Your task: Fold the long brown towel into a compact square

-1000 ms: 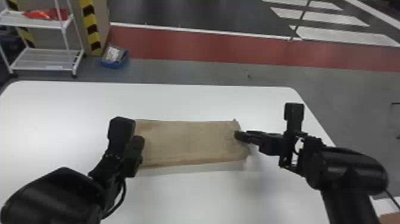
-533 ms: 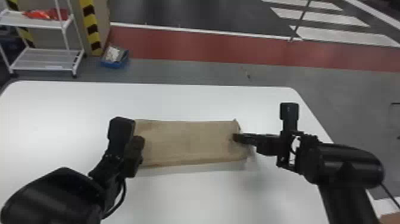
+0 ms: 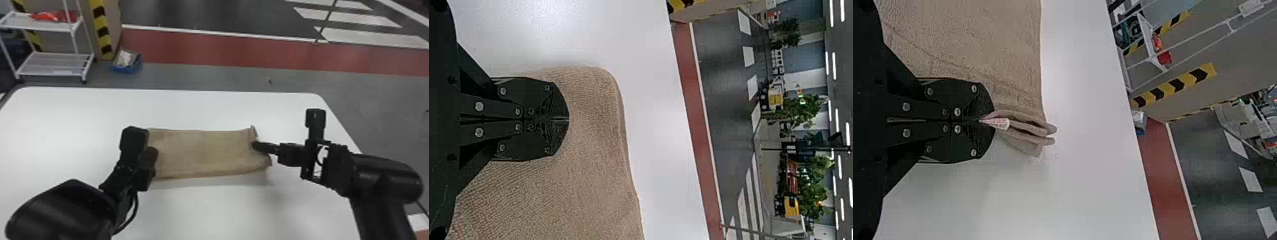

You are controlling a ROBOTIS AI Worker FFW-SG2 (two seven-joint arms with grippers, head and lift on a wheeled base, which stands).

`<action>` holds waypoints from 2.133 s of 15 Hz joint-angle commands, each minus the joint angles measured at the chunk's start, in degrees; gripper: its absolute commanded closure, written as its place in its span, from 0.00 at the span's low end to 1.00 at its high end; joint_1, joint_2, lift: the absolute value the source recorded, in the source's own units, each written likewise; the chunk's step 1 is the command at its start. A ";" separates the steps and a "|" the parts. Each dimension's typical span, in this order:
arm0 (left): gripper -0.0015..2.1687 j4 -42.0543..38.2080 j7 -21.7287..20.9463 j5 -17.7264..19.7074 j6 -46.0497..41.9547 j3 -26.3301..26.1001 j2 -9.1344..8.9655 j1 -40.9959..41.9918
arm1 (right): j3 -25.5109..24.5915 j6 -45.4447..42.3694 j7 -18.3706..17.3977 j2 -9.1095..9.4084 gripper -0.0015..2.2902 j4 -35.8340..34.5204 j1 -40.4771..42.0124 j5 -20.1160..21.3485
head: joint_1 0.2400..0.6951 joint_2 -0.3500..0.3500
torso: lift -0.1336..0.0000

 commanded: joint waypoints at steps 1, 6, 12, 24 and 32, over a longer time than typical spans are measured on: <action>0.99 0.00 0.00 -0.09 0.46 -0.18 -0.24 -0.02 | -1.25 0.36 -0.01 -0.26 0.57 -4.00 1.12 -4.28 | 1.00 0.25 | 0.07; 0.99 0.35 -0.26 0.18 0.46 -2.82 -1.38 -0.72 | -0.55 5.45 -1.33 -0.35 0.57 -9.19 0.68 -11.83 | 1.00 0.27 | 0.07; 0.99 -6.06 0.71 0.53 -1.65 -4.14 -1.65 0.34 | -1.34 5.63 -2.12 0.18 0.57 -11.56 1.21 -13.77 | 1.00 0.24 | 0.07; 0.99 -6.15 -8.79 2.46 -1.65 2.54 1.96 4.47 | -6.88 6.51 -2.12 -2.99 0.57 -8.31 -2.39 -15.70 | 1.00 0.19 | 0.07; 0.99 -0.44 -13.18 7.30 -9.03 1.49 0.73 0.51 | -2.39 10.02 -4.49 -1.32 0.57 -10.16 -4.68 -17.02 | 1.00 0.24 | 0.07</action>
